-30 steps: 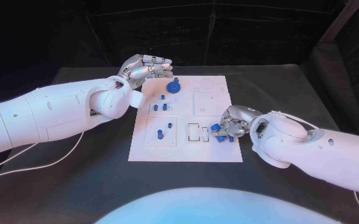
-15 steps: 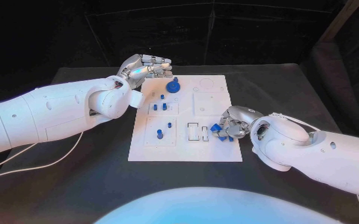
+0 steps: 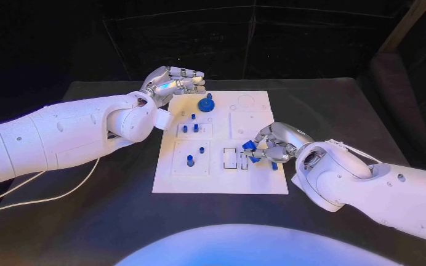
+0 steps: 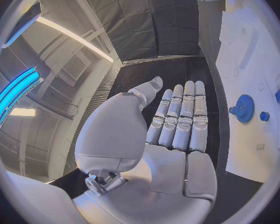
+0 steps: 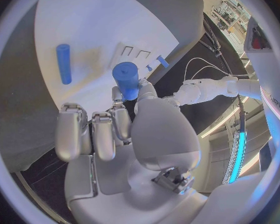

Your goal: Assemble the parts on the task board

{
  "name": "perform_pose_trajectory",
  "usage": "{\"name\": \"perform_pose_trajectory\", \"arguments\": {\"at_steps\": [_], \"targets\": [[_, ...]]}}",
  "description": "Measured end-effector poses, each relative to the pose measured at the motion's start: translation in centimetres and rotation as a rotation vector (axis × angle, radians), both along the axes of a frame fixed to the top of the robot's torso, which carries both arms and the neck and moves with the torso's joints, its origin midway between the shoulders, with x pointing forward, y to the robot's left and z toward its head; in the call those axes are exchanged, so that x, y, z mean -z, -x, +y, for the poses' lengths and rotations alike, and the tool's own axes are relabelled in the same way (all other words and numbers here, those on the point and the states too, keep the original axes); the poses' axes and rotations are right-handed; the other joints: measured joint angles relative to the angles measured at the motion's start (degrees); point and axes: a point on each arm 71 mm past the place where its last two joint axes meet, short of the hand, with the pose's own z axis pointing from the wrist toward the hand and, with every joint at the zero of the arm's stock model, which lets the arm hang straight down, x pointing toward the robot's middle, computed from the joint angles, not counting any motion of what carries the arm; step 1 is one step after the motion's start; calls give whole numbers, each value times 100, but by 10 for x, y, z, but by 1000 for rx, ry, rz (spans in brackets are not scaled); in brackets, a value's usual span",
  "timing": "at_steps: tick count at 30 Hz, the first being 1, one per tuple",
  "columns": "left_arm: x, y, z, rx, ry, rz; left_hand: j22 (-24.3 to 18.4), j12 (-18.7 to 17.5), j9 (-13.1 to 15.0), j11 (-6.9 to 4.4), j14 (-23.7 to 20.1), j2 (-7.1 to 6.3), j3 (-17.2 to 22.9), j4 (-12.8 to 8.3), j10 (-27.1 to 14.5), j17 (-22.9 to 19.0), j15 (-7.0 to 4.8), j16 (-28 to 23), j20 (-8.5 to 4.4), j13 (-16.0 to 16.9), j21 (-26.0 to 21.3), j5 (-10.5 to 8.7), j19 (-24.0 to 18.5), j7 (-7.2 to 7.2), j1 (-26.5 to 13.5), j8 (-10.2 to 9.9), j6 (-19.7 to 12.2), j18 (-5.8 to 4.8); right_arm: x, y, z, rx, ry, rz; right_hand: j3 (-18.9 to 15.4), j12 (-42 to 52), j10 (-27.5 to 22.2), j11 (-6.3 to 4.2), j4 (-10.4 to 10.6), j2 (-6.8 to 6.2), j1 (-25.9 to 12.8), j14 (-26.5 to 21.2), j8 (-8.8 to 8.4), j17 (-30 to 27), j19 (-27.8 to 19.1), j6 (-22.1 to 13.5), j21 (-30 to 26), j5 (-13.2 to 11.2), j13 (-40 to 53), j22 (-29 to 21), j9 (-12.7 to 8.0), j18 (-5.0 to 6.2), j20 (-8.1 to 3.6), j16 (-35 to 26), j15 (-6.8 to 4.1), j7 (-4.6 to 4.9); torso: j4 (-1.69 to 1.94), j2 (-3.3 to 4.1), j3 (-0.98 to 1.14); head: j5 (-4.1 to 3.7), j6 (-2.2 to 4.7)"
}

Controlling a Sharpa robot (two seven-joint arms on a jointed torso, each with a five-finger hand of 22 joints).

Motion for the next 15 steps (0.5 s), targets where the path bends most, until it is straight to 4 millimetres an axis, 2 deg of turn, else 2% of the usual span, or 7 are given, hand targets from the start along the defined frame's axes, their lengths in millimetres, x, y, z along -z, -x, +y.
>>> {"name": "perform_pose_trajectory", "arguments": {"at_steps": [6, 9, 15], "targets": [[0, 0, -2, 3, 1, 0, 1, 0, 0, 0, 0, 0, 0, 0, 0, 0, 0, 0, 0, 0, 0, 0, 0, 0, 0, 0, 0, 0, 1, -1, 13, -13, -33, 12, -97, 1, 21, -21, 83, 99, -98, 18, 60, 0, -2, 19, 0, -11, 7, 13, 3, 0, -44, -1, -21, 18, 4, 4, -3, 5, 4], [0, -1, -2, 4, 1, 0, -4, 0, 0, 0, 0, 0, 2, 2, 0, 0, 0, 0, 0, 0, -3, 0, 0, 0, 0, 0, 0, 0, 2, -2, 18, -15, -39, 23, -130, 2, 52, -52, 115, 134, -133, -2, 113, 0, -2, 67, 0, -144, 11, 24, 31, 1, -44, -1, -42, 26, 9, 6, -6, 7, 1], [1, -2, -2, 3, 0, 1, -16, 0, 0, 0, 0, 26, 0, 32, 0, -5, 0, 0, 0, 0, -23, 0, 0, 0, -26, 0, 0, -1, 6, -5, 27, -9, -38, 45, -203, 23, 83, -83, 243, 234, -234, 0, 266, 0, -1, 114, 40, -245, 12, 23, 33, 1, -86, 21, -102, 28, 15, 7, -4, 28, 10]]}}
